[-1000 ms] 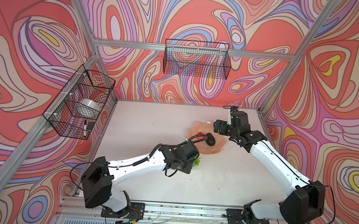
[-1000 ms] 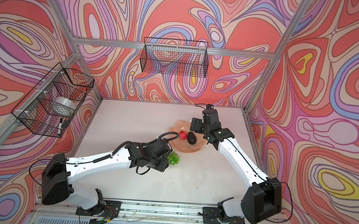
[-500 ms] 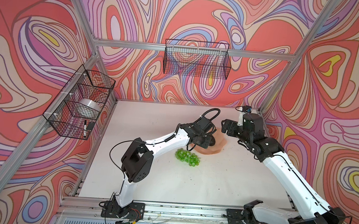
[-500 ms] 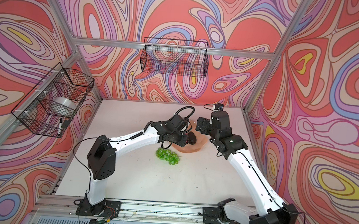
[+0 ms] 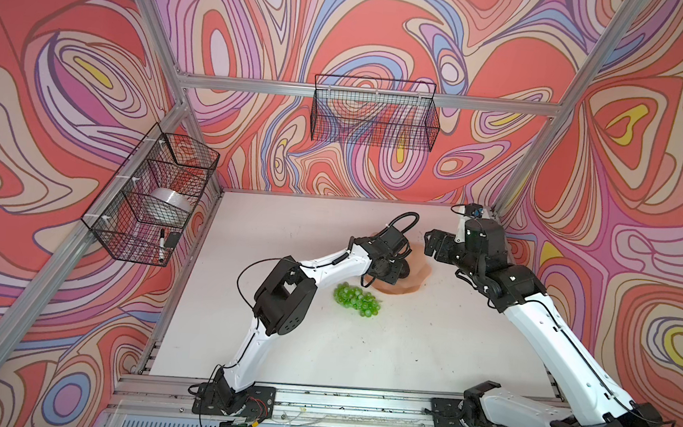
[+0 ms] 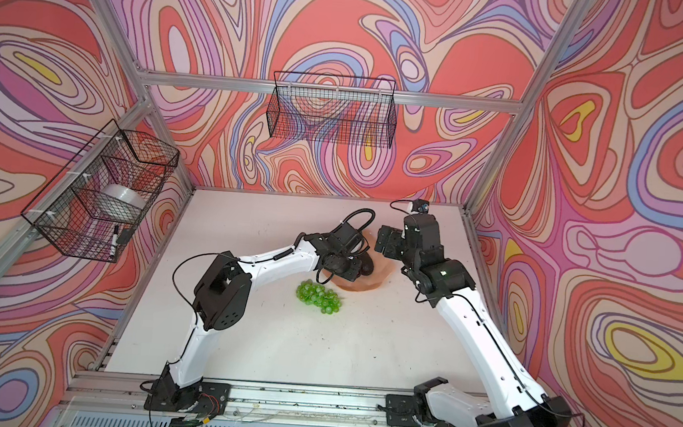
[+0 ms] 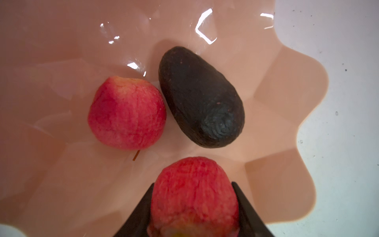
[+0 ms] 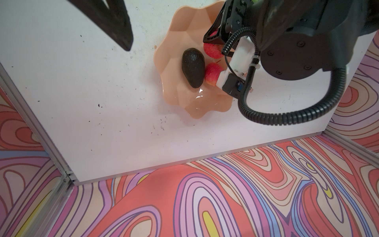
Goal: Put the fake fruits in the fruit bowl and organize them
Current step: 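Carry the apple into the bowl beside the first apple and release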
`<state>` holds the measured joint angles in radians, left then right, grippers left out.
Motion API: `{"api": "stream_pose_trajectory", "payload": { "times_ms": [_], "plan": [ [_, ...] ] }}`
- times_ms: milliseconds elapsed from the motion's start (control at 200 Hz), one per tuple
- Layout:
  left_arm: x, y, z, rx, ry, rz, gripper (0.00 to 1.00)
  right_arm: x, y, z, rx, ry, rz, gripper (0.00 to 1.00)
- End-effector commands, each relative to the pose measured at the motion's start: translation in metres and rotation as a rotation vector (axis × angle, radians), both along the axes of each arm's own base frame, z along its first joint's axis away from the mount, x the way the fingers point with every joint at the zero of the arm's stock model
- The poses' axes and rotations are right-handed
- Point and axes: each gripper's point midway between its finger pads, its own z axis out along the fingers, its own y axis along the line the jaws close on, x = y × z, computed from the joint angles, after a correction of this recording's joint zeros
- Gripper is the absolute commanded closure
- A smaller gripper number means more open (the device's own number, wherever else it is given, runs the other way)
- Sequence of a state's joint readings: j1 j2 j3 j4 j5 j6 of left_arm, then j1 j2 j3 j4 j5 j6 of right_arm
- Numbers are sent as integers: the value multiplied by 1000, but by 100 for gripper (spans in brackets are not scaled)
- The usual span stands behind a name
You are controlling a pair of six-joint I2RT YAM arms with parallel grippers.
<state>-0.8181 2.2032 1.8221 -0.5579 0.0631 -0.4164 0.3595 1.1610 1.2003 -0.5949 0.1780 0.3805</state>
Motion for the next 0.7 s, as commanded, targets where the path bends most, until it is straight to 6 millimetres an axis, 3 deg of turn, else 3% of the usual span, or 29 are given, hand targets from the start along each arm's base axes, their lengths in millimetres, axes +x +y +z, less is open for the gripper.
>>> {"api": "stream_pose_trajectory", "payload": {
  "times_ms": [0,335,536,696],
  "plan": [
    [5,0,-10,11,18,26,52,0,0,-6,3,12,-4,3],
    [5,1,-5,-20,39,44,42,-2,-3,-5,-11,10,-7,3],
    [12,2,36,-98,-19,61,31,-4,-6,-2,-50,8,0,3],
    [26,24,77,-169,-92,121,25,-10,4,1,-63,12,86,4]
  ]
}}
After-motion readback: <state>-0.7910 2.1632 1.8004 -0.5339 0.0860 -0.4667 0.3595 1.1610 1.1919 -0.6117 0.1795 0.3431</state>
